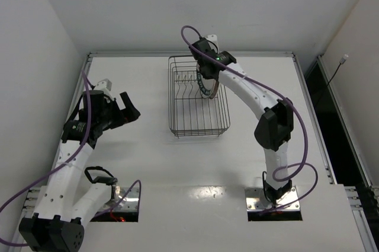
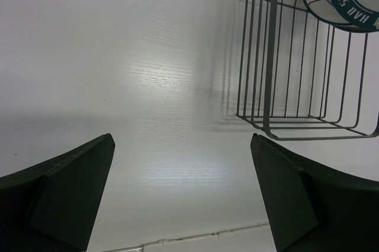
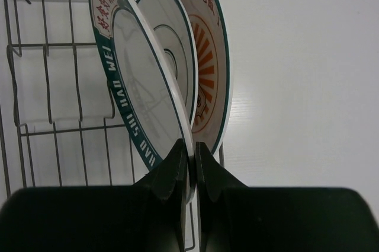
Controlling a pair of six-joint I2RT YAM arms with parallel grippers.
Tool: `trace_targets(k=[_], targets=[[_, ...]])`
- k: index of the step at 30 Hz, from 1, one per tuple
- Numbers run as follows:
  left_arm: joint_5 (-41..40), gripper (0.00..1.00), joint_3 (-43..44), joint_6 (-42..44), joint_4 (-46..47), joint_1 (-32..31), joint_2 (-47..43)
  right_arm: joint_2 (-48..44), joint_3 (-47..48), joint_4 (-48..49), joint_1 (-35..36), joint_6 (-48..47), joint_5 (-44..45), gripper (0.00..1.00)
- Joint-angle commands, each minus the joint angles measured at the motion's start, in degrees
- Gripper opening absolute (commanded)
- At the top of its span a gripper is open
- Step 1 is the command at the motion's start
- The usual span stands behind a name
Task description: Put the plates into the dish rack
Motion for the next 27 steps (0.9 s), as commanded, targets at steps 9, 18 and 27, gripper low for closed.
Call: trace_targets(k=[9, 18, 27], targets=[[1.3, 1.0, 0.5, 0.9, -0.1, 0.3, -0.2, 6.1, 6.5, -5.3, 2.1, 6.0, 6.3, 0.0], [1.3, 1.0, 0.5, 0.9, -0.6, 0.3, -0.7, 4.2, 13.9, -7.9, 3.4, 6.0, 12.0, 0.0], [2.4, 1.0, 1.0, 0.9, -1.2, 0.3, -0.7, 9.2, 19.1, -8.0, 1.7, 4.2, 11.3, 0.0]])
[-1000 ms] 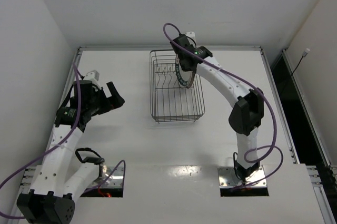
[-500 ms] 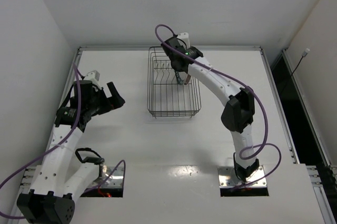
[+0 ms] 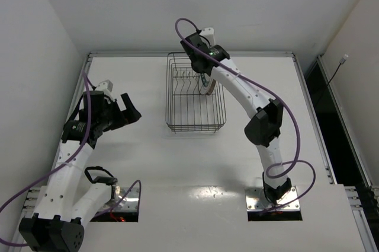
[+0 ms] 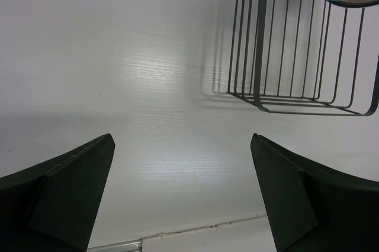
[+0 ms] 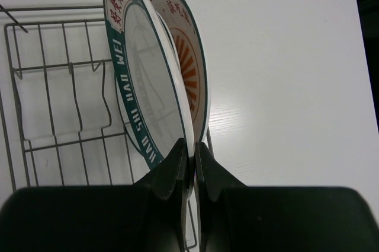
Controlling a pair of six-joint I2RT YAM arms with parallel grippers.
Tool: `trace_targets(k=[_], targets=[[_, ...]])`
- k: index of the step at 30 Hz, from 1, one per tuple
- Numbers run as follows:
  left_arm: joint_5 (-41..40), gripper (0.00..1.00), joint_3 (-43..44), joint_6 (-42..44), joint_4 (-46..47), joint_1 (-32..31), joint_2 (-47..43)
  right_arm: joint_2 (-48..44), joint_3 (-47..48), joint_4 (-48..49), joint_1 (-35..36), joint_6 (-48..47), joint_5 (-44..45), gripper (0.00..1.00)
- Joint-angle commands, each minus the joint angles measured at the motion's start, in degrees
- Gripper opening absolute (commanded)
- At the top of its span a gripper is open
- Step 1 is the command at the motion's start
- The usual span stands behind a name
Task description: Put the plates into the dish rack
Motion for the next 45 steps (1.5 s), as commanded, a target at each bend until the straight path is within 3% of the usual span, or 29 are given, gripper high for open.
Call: trace_targets(k=[1, 7, 16, 19, 22, 23, 28, 29, 33, 39, 45], targets=[[0.9, 1.0, 1.1, 1.3, -0.2, 0.3, -0.7, 3.0, 3.4, 1.0, -1.0, -0.7, 1.6, 0.0], [2.7, 1.0, 0.5, 1.3, -0.2, 0.3, -0.7, 7.8, 6.3, 1.5, -2.1, -1.9, -2.0, 0.0], [4.4, 1.0, -0.5, 0.8, 1.6, 0.3, -0.2, 8.9, 1.5, 1.5, -2.1, -0.7, -12.1, 0.0], [5.0, 1.0, -0.5, 0.2, 2.1, 0.3, 0.4, 5.7, -0.6, 2.2, -2.1, -0.7, -17.8, 0.1], [5.0, 1.0, -0.5, -0.3, 2.1, 0.3, 0.4, 3.0, -0.6, 1.6, -2.1, -0.7, -22.9, 0.26], [5.5, 1.0, -0.5, -0.3, 2.6, 0.3, 0.4, 2.3, -1.2, 1.0, -2.1, -0.7, -23.5, 0.34], [5.5, 1.0, 0.0, -0.9, 2.6, 0.3, 0.4, -4.0, -1.2, -1.1, -1.6, -0.7, -24.2, 0.53], [5.5, 1.0, 0.0, -1.4, 2.6, 0.3, 0.4, -7.0, -0.5, -1.8, -1.6, -1.2, -24.2, 0.62], [5.5, 1.0, 0.5, -2.1, 2.6, 0.3, -0.2, -13.9, -1.5, -3.7, -2.8, -3.7, -22.8, 0.75], [2.7, 1.0, 0.0, -1.5, 3.1, 0.3, -2.0, -30.8, -22.4, -3.0, -4.8, -7.9, -32.2, 0.83], [-1.9, 1.0, 0.6, 1.4, 3.7, 0.3, -0.5, -48.7, -61.1, 8.6, -4.8, -8.0, -42.1, 0.82]])
